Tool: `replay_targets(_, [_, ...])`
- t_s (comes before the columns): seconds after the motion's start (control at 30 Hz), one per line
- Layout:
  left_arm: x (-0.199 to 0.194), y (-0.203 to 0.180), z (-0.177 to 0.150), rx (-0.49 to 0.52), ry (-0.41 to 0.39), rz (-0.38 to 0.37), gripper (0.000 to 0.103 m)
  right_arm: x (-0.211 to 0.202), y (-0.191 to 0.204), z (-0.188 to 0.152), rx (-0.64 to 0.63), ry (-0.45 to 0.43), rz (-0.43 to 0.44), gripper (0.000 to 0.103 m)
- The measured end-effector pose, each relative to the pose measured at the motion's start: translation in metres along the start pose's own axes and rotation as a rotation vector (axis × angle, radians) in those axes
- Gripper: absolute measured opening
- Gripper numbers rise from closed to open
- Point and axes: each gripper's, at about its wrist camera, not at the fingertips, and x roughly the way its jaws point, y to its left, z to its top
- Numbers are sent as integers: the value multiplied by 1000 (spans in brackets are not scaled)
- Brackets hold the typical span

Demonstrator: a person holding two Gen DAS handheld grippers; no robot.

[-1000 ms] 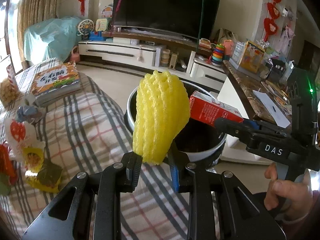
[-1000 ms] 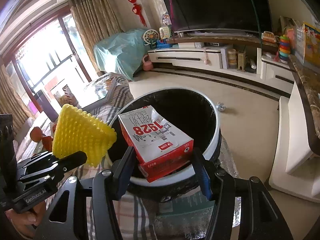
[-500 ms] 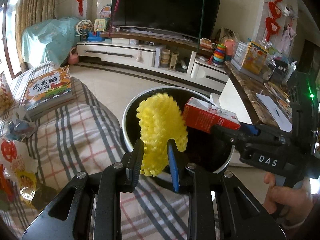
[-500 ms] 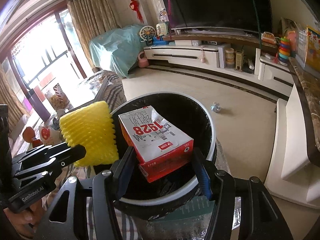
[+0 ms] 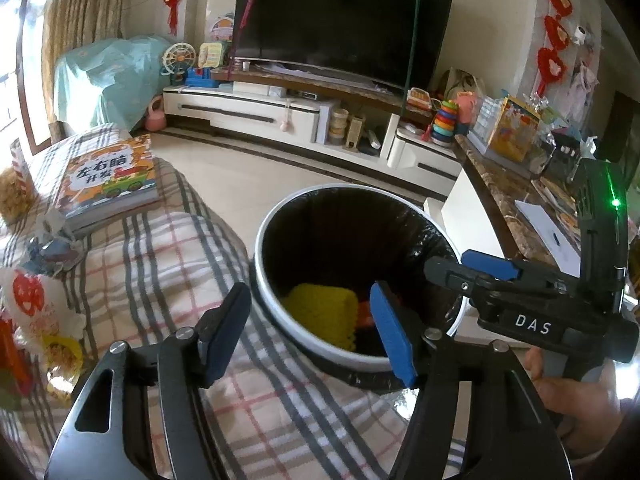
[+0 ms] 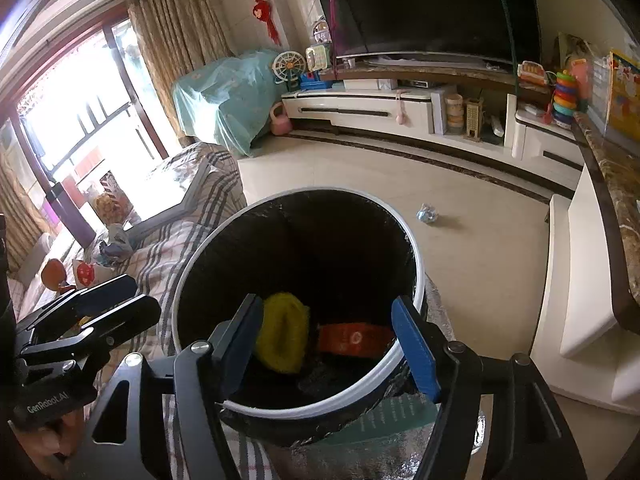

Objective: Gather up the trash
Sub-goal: 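Carry both items over the bin and open both tools to drop them, then grasp the red chip bag with left tool while right tool grasps yellow wrapper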

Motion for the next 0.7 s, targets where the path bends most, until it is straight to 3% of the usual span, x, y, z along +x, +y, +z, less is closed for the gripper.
replay_targets(0.27, [-30,27,-37,-66,-17,30,67,-14,16,-12,17,-19,39,88])
replay_targets(0.7, [-89,92,-95,-206,-49,130,70,-14,77,-50,18,25,153,98])
